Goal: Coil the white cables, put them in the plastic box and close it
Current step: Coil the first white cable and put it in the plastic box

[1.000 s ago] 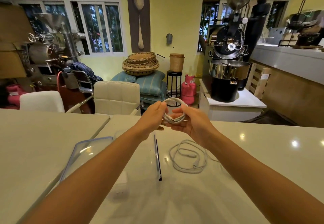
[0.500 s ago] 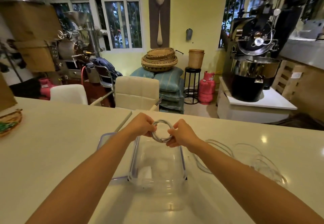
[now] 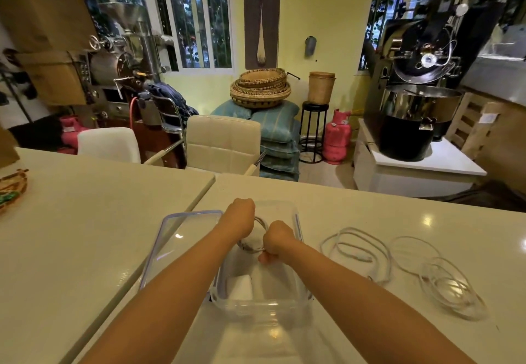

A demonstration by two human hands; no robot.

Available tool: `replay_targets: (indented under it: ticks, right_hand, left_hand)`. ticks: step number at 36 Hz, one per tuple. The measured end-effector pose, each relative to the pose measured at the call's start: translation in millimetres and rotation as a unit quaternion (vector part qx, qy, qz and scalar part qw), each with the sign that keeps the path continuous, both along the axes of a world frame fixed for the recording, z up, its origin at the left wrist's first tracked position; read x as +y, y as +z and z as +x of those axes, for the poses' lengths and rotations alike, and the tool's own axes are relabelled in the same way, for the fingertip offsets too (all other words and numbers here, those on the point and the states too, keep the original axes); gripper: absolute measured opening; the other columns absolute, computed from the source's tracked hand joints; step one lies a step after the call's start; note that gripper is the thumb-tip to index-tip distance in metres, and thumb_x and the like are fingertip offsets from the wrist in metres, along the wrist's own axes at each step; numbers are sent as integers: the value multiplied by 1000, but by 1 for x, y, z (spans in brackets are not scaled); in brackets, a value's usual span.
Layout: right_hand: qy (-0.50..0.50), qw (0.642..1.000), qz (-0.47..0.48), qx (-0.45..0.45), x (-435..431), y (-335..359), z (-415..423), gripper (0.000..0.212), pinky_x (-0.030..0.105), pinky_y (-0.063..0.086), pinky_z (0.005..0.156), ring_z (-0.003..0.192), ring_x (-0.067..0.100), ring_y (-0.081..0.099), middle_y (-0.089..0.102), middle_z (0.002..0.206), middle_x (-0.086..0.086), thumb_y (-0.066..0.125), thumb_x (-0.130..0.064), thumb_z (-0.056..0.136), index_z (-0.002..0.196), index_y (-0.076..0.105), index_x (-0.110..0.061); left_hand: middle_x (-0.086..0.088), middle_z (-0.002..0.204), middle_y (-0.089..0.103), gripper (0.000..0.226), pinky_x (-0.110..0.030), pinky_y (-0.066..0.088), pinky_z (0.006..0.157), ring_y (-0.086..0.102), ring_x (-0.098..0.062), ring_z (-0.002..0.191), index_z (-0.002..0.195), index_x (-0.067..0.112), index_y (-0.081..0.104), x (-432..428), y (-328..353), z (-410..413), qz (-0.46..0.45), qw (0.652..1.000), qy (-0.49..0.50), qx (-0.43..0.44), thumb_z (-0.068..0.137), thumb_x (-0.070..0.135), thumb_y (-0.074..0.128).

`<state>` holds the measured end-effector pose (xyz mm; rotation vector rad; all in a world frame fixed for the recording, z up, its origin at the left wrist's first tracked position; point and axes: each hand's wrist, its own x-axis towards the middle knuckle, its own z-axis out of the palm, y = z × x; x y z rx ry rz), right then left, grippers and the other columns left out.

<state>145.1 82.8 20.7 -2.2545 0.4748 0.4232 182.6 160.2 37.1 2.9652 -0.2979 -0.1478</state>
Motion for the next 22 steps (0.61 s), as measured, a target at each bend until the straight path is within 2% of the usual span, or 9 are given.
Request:
replay_targets:
  ticks: [2,4,9,11,13,14,17,20,22]
  right_hand:
    - [6,1000,-10,-4,0,-2,-2,39,34,47,76,63,20,47,58,99,16,62,-2,79,56,31,-9]
    - [8,1000,-24,-1,-2,-2,-4,40,26,39,71,81,18,48,50,91,10,64,-3,77,56,31,-10]
    - [11,1000,-22,0,-3,-7,-3,39,24,35,46,77,21,47,43,66,6,61,2,78,56,32,-10]
    - [26,999,-31,-11,-3,-7,-5,30,25,37,48,84,24,49,57,86,14,61,0,81,61,39,-7]
    - [31,998,-40,-24,-2,-5,-7,8,28,40,56,100,29,57,58,117,19,58,0,84,92,56,0]
    - [29,998,-41,-33,-3,-6,-6,23,27,41,56,108,31,57,56,124,19,55,0,85,109,54,2]
    - [40,996,-61,-55,-3,-5,-7,32,26,43,60,114,32,55,55,127,21,52,0,87,120,49,3]
    - [43,993,-68,-90,-2,-2,-11,31,33,46,86,116,33,53,53,128,21,48,-3,90,120,47,3]
    - [44,992,-64,-99,-2,-1,-12,32,34,44,92,116,32,52,52,129,20,47,-5,90,122,45,1]
  left_hand:
    - [-19,122,57,27,-31,46,91,56,-29,111,115,0,54,-1,-2,1,31,999,-16,-1,88,0,49]
    - [-19,122,57,27,-31,46,90,57,-29,111,116,0,53,-2,-5,2,55,998,-29,-2,89,0,48]
    - [-19,118,60,25,-31,48,88,60,-29,107,112,-1,56,-4,-6,3,115,992,-56,-18,87,-3,50]
    - [-19,118,61,25,-31,48,88,60,-29,106,112,-1,57,-5,-6,2,132,989,-62,-18,87,-3,52]
    - [-19,117,61,25,-32,48,88,60,-29,106,111,-2,58,-6,-6,1,149,986,-71,-30,87,-4,50]
    - [-19,118,61,25,-32,48,88,60,-30,107,111,-2,58,-6,-7,-1,156,984,-77,-41,87,-5,48]
    - [-18,120,58,28,-33,47,89,57,-30,110,113,-1,56,-5,-10,-3,179,977,-92,-74,89,-6,43]
    - [-18,122,56,28,-34,46,90,56,-31,112,113,-1,55,-5,-10,-4,194,974,-94,-73,88,-5,45]
    - [-17,122,57,27,-34,46,91,56,-30,113,114,0,55,-7,-9,-2,197,975,-87,-59,87,-3,49]
